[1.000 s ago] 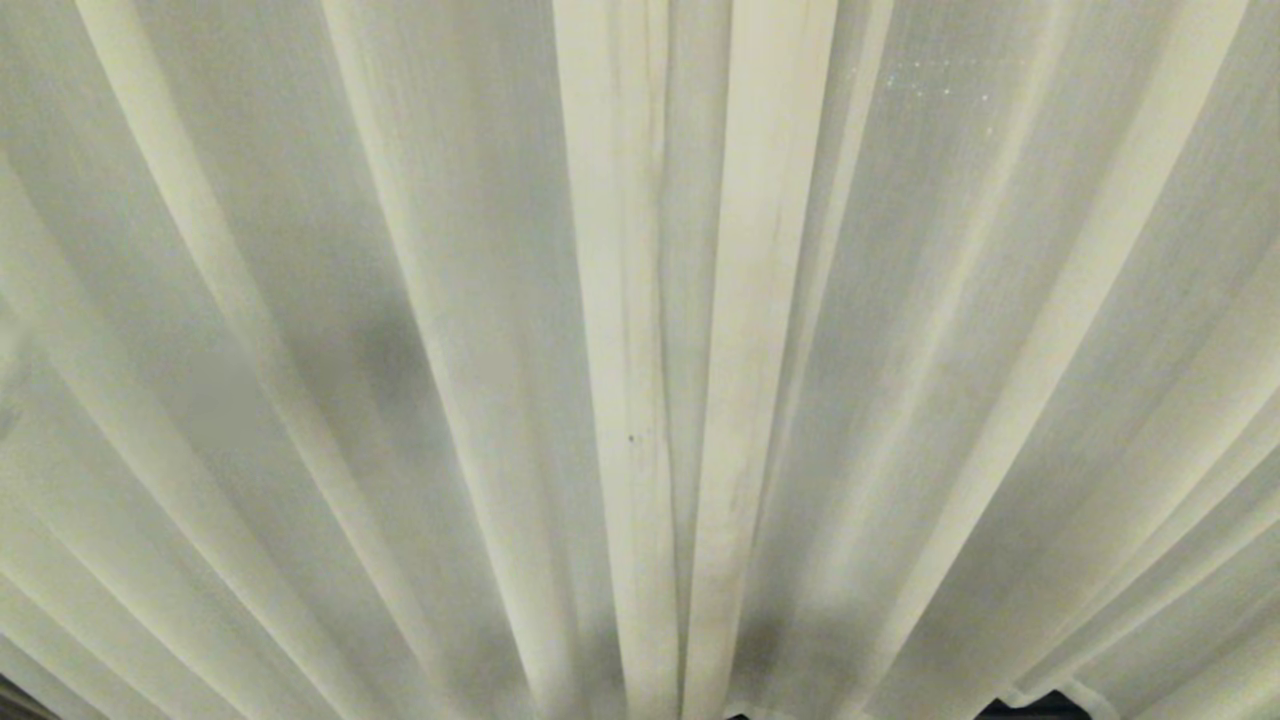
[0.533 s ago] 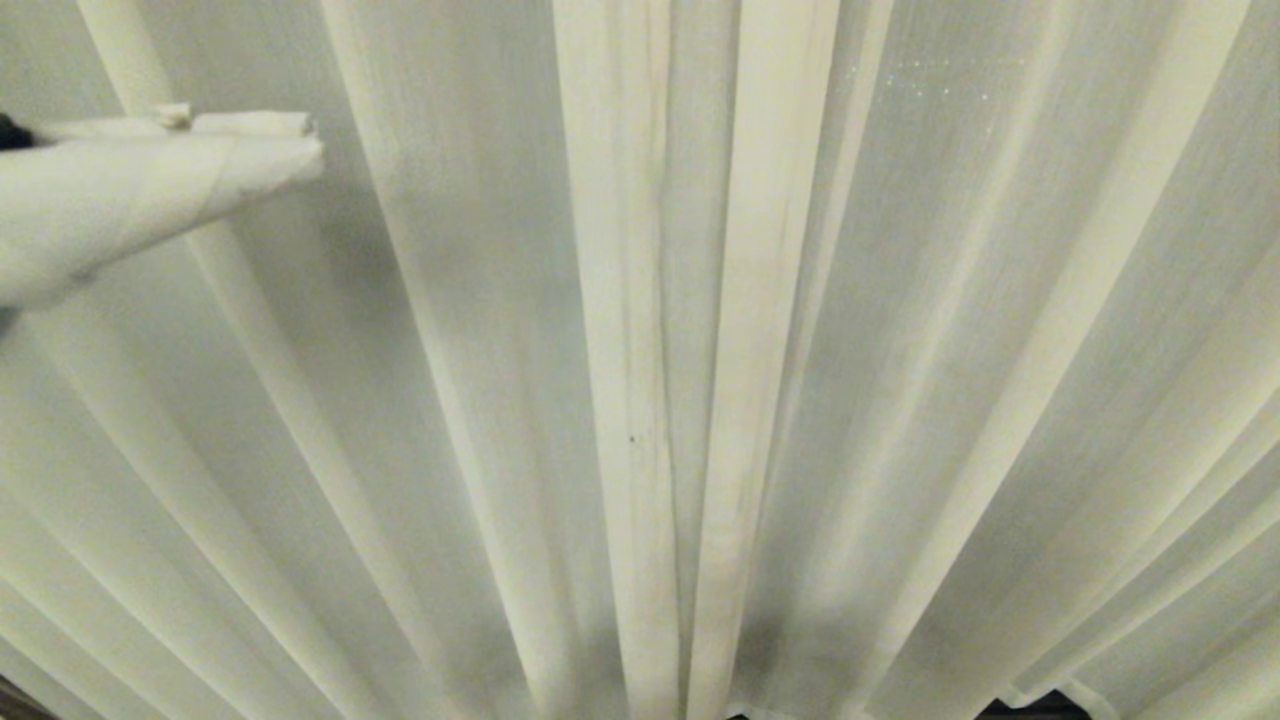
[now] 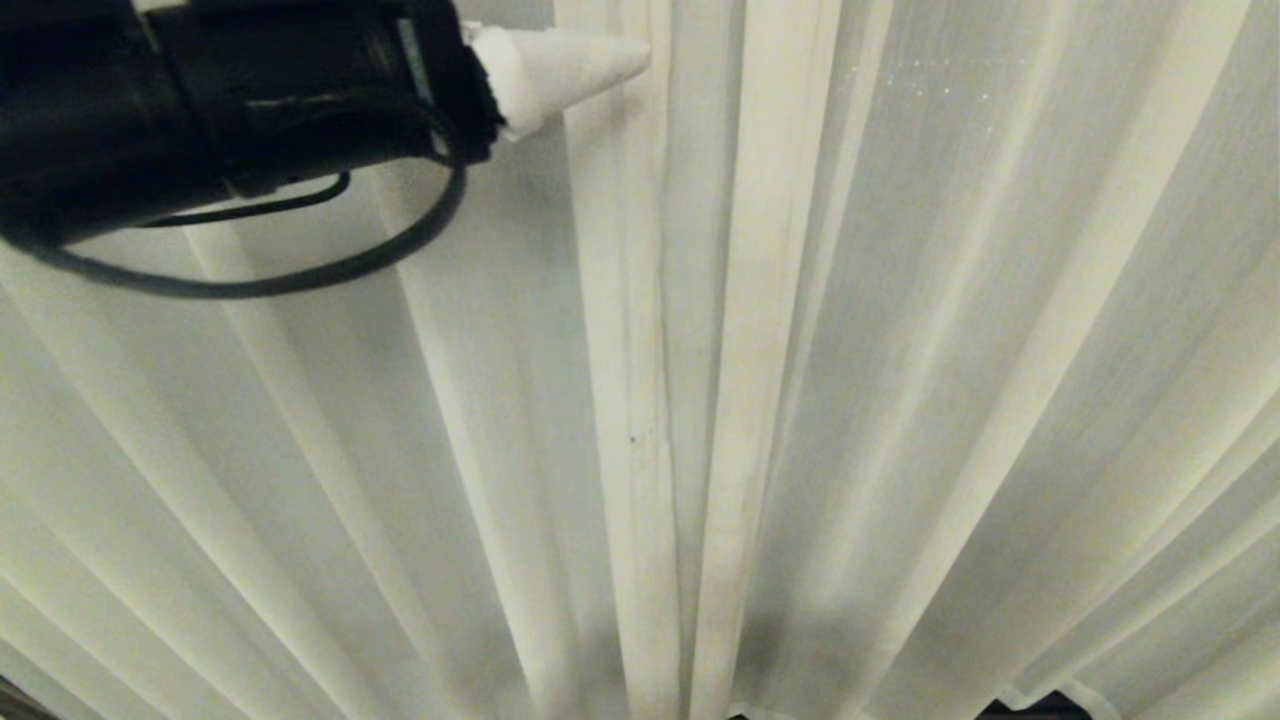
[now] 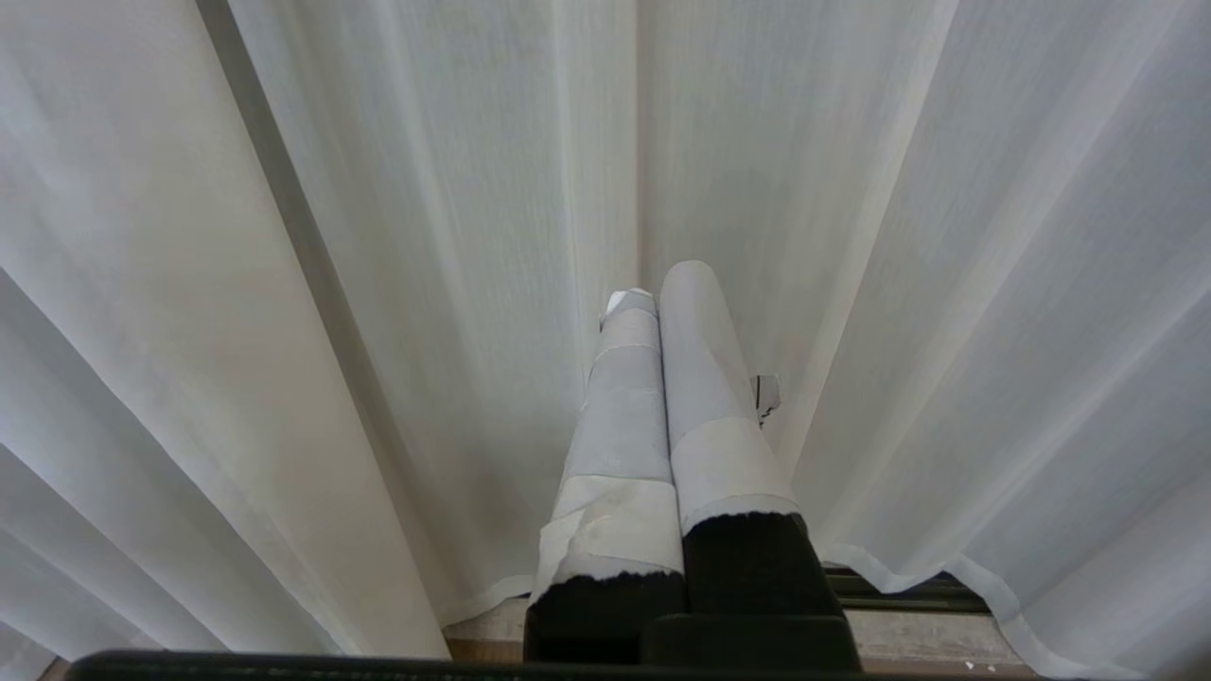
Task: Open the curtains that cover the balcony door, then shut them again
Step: Pull the inner curtains open on both sides
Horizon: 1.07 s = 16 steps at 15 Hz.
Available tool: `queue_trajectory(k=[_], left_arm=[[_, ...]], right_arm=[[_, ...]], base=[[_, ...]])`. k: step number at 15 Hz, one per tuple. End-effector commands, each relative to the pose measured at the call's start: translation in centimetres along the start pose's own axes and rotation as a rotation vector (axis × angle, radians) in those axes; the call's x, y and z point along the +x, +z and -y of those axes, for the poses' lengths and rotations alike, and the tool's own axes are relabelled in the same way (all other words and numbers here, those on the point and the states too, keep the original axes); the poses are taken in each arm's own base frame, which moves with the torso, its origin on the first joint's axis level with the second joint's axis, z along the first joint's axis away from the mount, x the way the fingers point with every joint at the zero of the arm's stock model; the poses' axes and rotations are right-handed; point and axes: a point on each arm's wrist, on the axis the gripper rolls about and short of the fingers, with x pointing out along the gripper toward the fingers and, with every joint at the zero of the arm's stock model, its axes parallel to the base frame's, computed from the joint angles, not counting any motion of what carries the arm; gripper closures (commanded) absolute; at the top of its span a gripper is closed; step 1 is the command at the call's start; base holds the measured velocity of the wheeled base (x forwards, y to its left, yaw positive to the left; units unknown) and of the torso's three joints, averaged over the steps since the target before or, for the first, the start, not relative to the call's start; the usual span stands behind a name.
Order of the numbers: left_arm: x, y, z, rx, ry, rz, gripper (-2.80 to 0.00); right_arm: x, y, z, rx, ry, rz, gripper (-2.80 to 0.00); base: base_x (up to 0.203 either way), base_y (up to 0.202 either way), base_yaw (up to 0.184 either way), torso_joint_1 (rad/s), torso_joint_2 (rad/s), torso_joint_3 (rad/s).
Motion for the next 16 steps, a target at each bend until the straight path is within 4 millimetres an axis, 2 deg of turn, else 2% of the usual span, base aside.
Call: queue_trajectory(k=[1, 3, 5, 9, 10, 16], left_arm=[[5.5, -2.4, -1.0, 0.017, 0.04, -0.029, -2.8], [7.7, -2.0, -1.6, 0.049, 0.093, 0.023, -2.8], [9.0, -1.8, -2.0, 0.077, 0.113, 0.051, -2.8], [9.7, -2.0, -2.2, 0.099, 0.121, 0.049, -2.8], [9.8, -2.1, -2.3, 0.115, 0.123, 0.046, 0.0], [10.4, -2.3, -2.7, 0.157, 0.192, 0.045, 0.0]], right_arm=[[0.0, 0.0, 0.0, 0.001, 0.001, -0.001, 0.0], [0.0, 0.0, 0.0, 0.001, 0.001, 0.0, 0.0], [0.0, 0.0, 0.0, 0.001, 0.001, 0.0, 0.0], [0.0, 0.0, 0.0, 0.001, 0.001, 0.0, 0.0], [0.0, 0.0, 0.0, 0.001, 0.001, 0.0, 0.0], [0.0, 0.0, 0.0, 0.001, 0.001, 0.0, 0.0]], base=[[0.0, 0.0, 0.0, 0.0, 0.0, 0.0], [0.0, 0.0, 0.0, 0.0, 0.0, 0.0], [0.0, 0.0, 0.0, 0.0, 0.0, 0.0], [0.0, 0.0, 0.0, 0.0, 0.0, 0.0], [0.0, 0.0, 0.0, 0.0, 0.0, 0.0], [0.0, 0.0, 0.0, 0.0, 0.0, 0.0]])
